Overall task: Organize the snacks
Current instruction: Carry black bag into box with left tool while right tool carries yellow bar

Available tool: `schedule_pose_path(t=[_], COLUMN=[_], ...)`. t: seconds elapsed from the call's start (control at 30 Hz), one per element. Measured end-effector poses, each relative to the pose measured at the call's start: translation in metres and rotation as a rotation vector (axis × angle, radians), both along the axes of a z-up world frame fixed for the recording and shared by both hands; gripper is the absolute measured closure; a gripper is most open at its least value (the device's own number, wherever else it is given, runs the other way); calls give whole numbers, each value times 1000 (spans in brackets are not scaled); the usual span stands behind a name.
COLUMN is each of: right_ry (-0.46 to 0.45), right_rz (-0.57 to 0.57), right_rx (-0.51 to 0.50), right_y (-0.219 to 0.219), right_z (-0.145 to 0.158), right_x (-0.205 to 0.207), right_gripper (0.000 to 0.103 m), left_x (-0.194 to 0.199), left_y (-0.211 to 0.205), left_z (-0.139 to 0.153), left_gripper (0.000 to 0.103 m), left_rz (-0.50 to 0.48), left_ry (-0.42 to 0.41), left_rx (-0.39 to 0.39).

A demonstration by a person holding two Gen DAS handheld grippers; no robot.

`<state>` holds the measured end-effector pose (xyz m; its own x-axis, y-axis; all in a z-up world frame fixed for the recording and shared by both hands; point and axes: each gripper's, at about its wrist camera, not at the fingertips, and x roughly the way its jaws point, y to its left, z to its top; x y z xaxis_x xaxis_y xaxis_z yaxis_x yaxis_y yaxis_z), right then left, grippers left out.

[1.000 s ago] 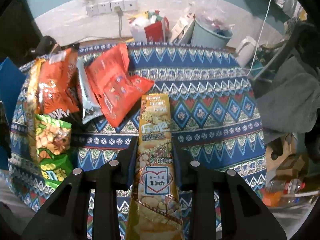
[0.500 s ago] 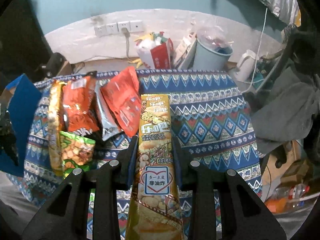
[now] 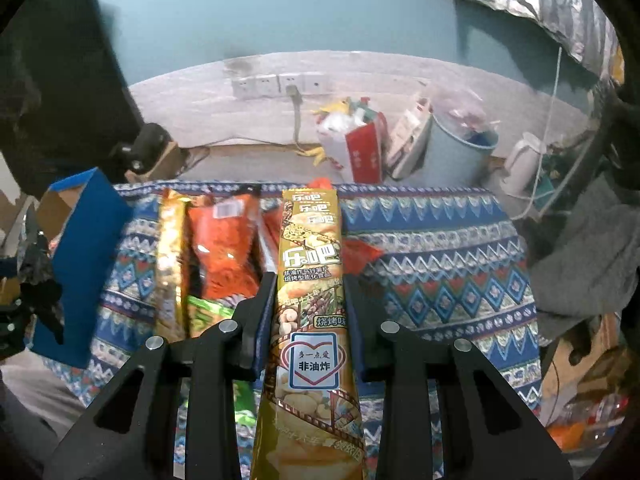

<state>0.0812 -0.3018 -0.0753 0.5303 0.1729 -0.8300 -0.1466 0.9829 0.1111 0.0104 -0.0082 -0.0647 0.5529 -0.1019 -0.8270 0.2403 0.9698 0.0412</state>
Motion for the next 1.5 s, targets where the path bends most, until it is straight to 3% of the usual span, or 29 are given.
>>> schedule_pose_path(t=[0.67,1.5], right_ry=[-68,-49], right_rz=[191,407], right_rx=[57,99], right_y=[103,243], right_z=[35,28], right_x=[12,24], right_gripper=[74,74], left_x=[-5,-1], left_y=[81,182], left_z=[8,-21], left_gripper=[42,42], left_rz=[144,369], left_ry=[-25,47], left_rx=[-37,-50])
